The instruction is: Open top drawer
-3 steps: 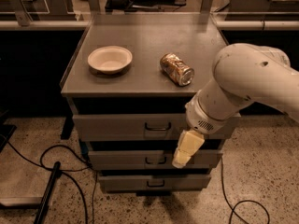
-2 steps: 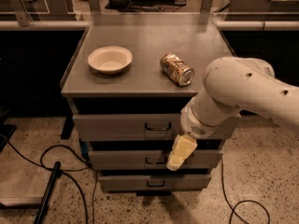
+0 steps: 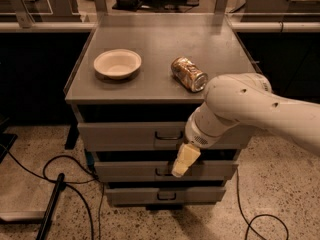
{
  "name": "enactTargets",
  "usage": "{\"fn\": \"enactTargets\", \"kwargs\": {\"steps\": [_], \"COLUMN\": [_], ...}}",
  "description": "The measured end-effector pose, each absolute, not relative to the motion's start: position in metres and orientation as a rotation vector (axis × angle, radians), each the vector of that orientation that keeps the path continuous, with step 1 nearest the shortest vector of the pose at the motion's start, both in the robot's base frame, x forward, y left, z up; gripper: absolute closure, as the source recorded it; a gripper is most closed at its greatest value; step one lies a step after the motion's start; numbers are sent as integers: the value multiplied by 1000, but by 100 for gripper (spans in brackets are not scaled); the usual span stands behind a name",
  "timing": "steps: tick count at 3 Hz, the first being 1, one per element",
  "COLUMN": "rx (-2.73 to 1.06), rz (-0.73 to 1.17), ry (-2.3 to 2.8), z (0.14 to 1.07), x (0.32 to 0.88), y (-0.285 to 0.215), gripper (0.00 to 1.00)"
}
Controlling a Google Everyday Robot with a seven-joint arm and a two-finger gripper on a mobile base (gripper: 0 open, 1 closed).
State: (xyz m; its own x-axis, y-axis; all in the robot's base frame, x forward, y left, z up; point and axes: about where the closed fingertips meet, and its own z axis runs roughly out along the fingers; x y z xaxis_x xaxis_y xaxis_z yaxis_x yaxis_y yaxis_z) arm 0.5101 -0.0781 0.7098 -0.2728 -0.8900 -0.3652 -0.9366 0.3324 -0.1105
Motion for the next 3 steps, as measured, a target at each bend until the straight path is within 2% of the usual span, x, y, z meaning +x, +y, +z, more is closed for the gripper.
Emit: {"fn": "enactTargets", "kwargs": {"steps": [3], "rx": [-1660], "rz": [137], "ry": [2223], "z": [674], "x": [556], "y": [-72], "gripper": [0]}}
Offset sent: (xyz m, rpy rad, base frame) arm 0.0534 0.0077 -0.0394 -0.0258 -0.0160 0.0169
